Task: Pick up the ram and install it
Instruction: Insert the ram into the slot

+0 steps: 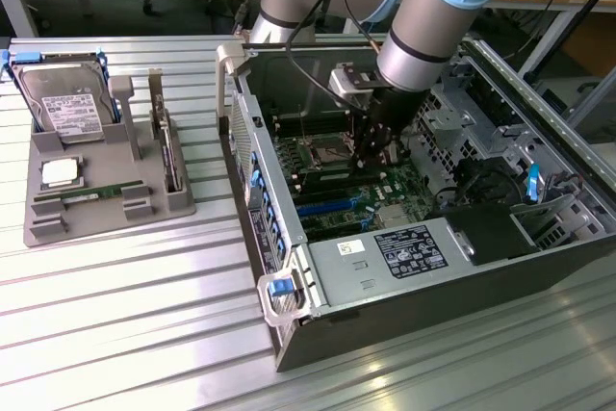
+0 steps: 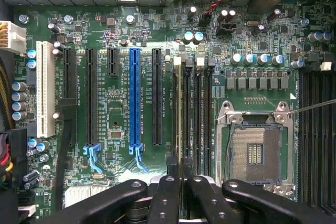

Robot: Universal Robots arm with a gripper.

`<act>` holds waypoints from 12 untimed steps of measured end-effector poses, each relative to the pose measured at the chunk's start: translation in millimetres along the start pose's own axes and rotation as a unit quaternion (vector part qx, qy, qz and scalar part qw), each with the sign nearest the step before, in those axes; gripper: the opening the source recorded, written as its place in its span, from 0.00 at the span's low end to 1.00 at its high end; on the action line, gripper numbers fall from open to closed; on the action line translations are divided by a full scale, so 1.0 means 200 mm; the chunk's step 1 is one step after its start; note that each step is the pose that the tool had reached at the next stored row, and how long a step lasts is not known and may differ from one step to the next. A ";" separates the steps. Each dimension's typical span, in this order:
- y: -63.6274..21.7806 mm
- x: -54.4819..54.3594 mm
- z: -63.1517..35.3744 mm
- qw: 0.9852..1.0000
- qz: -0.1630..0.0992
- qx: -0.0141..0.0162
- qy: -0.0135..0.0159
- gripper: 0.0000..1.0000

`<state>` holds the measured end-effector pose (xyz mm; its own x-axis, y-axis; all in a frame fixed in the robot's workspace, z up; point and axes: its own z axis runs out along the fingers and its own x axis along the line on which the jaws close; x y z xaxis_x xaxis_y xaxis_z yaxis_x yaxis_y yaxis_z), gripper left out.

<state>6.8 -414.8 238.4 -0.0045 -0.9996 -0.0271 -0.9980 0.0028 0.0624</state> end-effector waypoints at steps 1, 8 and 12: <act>-0.001 0.00 0.002 1.000 0.000 0.000 0.000 0.12; -0.016 0.00 0.021 1.000 0.002 -0.001 0.000 0.12; -0.017 0.00 0.030 1.000 0.004 -0.001 0.000 0.12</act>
<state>9.9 -415.1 232.3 -0.0119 -0.9996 -0.0274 -0.9979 0.0101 0.0637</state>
